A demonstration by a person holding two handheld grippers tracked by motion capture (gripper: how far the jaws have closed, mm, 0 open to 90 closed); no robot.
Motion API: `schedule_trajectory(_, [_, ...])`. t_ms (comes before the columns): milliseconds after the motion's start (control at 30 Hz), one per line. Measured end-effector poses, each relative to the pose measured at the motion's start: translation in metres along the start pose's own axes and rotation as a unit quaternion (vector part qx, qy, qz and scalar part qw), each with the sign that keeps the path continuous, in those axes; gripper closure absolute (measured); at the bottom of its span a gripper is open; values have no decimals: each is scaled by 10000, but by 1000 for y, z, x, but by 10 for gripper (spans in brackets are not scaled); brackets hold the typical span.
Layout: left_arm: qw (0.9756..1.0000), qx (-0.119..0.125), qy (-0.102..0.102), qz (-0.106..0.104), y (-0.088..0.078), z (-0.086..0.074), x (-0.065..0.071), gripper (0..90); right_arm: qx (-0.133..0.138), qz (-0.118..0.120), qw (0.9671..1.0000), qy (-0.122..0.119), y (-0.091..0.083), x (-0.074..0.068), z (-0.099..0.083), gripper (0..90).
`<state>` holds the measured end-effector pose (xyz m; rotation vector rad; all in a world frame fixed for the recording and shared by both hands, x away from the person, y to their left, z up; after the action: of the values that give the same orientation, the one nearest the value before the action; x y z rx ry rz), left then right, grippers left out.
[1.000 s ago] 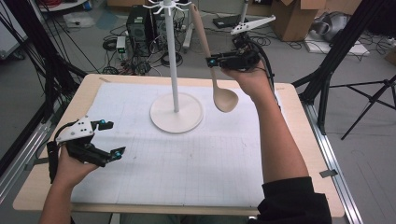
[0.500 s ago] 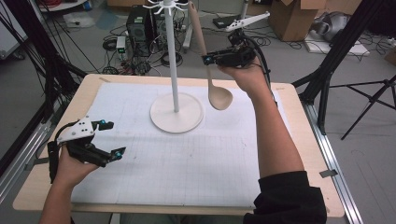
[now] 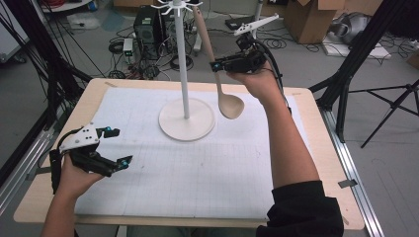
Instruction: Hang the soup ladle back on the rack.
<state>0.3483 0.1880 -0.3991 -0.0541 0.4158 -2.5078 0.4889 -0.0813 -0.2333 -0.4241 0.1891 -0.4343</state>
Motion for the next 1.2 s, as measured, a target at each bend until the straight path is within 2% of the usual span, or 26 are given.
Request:
schedule_trajectory(133, [10000, -7, -9, -6, 0, 0, 0, 17, -58, -37, 10000, -4, 5, 1, -1, 773])
schedule_trajectory(400, [10000, -21, -3, -24, 0, 0, 0, 18, -143, -212, 9996, -157, 9, 2, -2, 753])
schedule_trajectory(467, [10000, -5, -7, -37, 0, 0, 1, 17, -72, -166, 9997, -191, 9, 0, 0, 672])
schedule_trajectory(533, [10000, -7, -10, -44, 0, 0, 1, 17, -38, -160, 9997, -206, 9, -1, 1, 645])
schedule_trajectory(567, [10000, -34, 17, -42, 0, 0, 1, 17, -35, -217, 9996, -197, 7, 0, 1, 592])
schedule_trajectory(767, [10000, -20, -14, -41, -1, 0, 2, 17, 40, -348, 9994, -74, -1, 4, -2, 507])
schedule_trajectory(900, [10000, -34, -13, -47, 0, 0, 2, 17, 91, -502, 9987, -69, -12, 5, -11, 397])
schedule_trajectory(933, [10000, -29, -20, -41, 0, 0, 2, 17, 91, -502, 9987, -69, -12, 5, -11, 397])
schedule_trajectory(967, [10000, -46, 1, -38, 0, 0, 2, 17, 77, -588, 9982, -77, -17, 4, -17, 340])
schedule_trajectory(1000, [10000, -48, 1, -54, 0, 0, 3, 17, 77, -588, 9982, -77, -17, 4, -17, 340])
schedule_trajectory(1033, [10000, -60, 23, -53, 1, 0, 3, 17, 51, -671, 9977, -81, -21, 4, -23, 301])
schedule_trajectory(1200, [10000, -78, -1, -28, 1, 0, 3, 18, 7, -723, 9973, -110, -33, 0, -39, 277])
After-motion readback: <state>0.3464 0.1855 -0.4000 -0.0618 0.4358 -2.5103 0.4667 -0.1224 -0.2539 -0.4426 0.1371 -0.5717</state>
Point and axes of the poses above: each handheld gripper's, and its own axes: y roughly forward along the jaws, z roughly out of its top, x roughly to its right, the point moved 10 cm from there along y, roughly forward along the jaws, and after that the axes turned 4 degrees about x, right-handed, at the moved point
